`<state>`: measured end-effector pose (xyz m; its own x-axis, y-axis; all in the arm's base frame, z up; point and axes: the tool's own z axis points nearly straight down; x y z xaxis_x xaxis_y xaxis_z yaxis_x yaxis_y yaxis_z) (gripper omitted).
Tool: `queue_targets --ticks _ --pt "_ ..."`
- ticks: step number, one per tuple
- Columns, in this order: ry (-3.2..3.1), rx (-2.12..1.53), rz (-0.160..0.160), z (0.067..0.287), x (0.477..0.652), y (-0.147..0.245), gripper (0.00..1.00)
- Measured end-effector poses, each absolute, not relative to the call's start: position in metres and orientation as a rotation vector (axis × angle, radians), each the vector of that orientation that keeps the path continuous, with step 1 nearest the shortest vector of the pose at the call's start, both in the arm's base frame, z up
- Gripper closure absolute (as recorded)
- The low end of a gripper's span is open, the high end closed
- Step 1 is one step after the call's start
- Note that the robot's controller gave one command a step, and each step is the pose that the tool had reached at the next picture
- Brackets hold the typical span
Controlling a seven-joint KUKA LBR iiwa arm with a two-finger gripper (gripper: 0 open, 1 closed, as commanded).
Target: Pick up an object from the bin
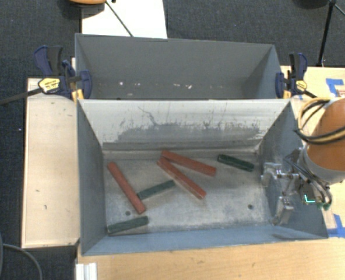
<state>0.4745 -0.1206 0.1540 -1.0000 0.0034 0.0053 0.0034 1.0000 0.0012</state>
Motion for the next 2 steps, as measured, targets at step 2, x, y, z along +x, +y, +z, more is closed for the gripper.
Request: queue_targets --ticks 2 --pt "-3.142 0.134 0.004 0.144 0.485 -0.098 0.00"
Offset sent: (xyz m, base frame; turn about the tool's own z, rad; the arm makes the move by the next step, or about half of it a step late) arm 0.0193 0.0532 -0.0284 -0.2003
